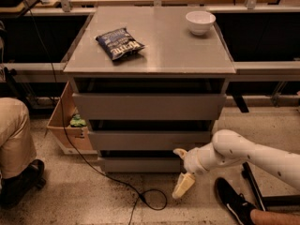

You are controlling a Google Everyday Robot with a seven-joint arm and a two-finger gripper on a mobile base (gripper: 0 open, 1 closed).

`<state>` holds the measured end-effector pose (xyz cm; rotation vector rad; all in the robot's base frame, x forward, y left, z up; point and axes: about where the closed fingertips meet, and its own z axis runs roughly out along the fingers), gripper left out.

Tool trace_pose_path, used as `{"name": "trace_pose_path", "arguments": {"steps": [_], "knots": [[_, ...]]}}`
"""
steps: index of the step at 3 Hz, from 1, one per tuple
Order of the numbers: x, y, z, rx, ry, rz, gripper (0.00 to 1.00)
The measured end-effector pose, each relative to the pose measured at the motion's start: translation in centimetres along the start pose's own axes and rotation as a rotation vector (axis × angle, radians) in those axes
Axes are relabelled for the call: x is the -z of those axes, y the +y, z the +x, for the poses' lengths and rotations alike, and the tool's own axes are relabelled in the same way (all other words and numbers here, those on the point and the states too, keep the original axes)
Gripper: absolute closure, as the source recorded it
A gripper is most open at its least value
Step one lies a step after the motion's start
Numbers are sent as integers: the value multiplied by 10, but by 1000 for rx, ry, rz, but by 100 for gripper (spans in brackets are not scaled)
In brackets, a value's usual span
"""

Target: Open middle drawer

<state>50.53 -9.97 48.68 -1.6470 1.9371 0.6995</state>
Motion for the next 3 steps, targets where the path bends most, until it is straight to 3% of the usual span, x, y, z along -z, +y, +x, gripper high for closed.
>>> {"name": "trace_pose_path", "arguments": {"steps": [2,3], "knots": [[-22,-97,-20,124,-79,140,0],[-28,-137,-25,155,-99,199,0]]}}
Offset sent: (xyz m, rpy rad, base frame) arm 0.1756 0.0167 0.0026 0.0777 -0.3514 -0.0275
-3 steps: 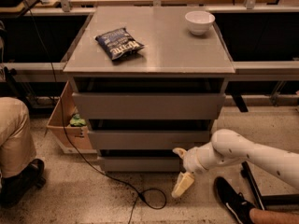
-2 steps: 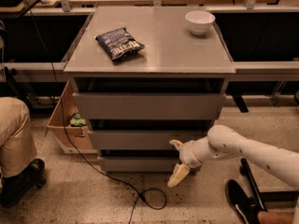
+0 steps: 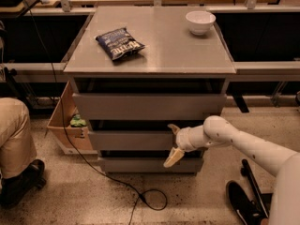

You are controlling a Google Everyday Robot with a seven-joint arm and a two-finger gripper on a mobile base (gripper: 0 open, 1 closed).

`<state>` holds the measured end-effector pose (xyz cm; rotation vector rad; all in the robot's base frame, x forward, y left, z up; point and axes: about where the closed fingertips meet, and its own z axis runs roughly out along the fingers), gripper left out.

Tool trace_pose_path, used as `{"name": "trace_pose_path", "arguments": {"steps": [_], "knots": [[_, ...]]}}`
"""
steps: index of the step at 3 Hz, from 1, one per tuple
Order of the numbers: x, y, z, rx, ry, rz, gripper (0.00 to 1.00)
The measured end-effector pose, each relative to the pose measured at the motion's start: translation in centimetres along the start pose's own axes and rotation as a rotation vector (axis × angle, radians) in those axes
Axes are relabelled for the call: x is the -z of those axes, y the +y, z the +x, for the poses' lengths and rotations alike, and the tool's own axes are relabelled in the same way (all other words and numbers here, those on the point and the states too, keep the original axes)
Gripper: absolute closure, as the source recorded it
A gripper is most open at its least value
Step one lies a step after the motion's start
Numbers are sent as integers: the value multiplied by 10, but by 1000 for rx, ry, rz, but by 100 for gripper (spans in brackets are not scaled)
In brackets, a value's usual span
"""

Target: Open middle drawer

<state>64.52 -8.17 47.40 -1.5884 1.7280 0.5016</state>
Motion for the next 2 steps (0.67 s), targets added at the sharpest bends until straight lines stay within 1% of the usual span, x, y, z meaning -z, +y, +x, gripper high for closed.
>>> {"name": "trace_pose_path", "arguments": {"steps": [1,2], "knots": [[-11,-24,8,23,17,42,0],[-29,-34,27,24,61,54,3]]}}
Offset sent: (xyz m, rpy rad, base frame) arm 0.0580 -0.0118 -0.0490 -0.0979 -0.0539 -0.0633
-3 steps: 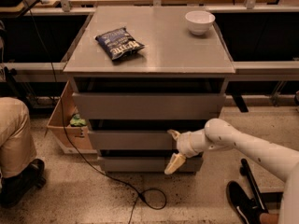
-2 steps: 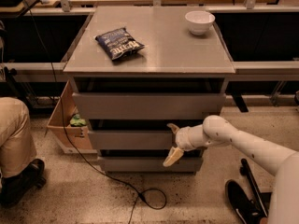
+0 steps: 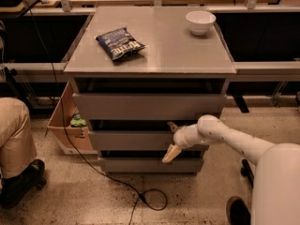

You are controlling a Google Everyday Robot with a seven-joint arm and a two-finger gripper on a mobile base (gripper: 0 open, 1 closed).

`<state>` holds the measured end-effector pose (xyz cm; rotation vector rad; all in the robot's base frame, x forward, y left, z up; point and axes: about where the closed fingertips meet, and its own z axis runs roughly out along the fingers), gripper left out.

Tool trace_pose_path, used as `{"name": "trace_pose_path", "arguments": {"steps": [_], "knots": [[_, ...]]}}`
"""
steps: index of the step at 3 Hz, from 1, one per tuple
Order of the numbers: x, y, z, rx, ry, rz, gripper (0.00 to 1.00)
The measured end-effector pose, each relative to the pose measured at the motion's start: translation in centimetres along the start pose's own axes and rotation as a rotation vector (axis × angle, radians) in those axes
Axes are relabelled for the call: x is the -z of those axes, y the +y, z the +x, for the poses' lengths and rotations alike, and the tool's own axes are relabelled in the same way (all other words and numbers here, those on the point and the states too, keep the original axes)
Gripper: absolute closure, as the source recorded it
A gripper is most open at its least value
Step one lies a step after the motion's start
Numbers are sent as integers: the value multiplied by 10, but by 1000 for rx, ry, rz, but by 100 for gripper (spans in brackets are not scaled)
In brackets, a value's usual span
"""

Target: Open middle drawer

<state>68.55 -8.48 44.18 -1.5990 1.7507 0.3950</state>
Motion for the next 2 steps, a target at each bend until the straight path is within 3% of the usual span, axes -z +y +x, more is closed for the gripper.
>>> {"name": "trace_pose_path", "arguments": {"steps": [2], "knots": [[-6,21,1,27,53,-27,50]]}}
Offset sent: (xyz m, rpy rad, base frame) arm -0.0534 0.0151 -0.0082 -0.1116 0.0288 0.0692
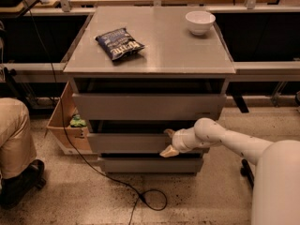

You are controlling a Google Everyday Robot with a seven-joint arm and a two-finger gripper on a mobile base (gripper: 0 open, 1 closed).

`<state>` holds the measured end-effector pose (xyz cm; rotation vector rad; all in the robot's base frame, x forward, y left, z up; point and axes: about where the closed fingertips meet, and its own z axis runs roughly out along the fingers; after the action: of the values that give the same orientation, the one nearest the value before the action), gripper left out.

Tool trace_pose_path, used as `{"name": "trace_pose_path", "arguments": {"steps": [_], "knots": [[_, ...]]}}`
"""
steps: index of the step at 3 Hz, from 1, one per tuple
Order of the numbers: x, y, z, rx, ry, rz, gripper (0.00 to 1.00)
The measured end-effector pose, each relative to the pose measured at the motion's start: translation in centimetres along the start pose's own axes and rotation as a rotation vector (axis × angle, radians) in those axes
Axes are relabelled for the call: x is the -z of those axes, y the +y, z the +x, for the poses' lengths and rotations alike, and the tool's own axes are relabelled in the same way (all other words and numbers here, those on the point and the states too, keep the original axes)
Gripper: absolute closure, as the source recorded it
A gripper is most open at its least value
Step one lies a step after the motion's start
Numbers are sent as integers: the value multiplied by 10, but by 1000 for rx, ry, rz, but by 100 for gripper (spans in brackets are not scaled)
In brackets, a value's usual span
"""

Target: Open middle drawer

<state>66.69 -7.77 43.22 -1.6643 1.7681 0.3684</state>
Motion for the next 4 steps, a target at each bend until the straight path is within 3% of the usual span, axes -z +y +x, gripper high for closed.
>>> {"name": "trace_pose_path", "arguments": {"steps": [1,3,4], "knots": [[8,27,-13,31,22,-28,49],[10,67,-37,76,48,-95,17],[6,87,-43,62,55,-149,0]]}}
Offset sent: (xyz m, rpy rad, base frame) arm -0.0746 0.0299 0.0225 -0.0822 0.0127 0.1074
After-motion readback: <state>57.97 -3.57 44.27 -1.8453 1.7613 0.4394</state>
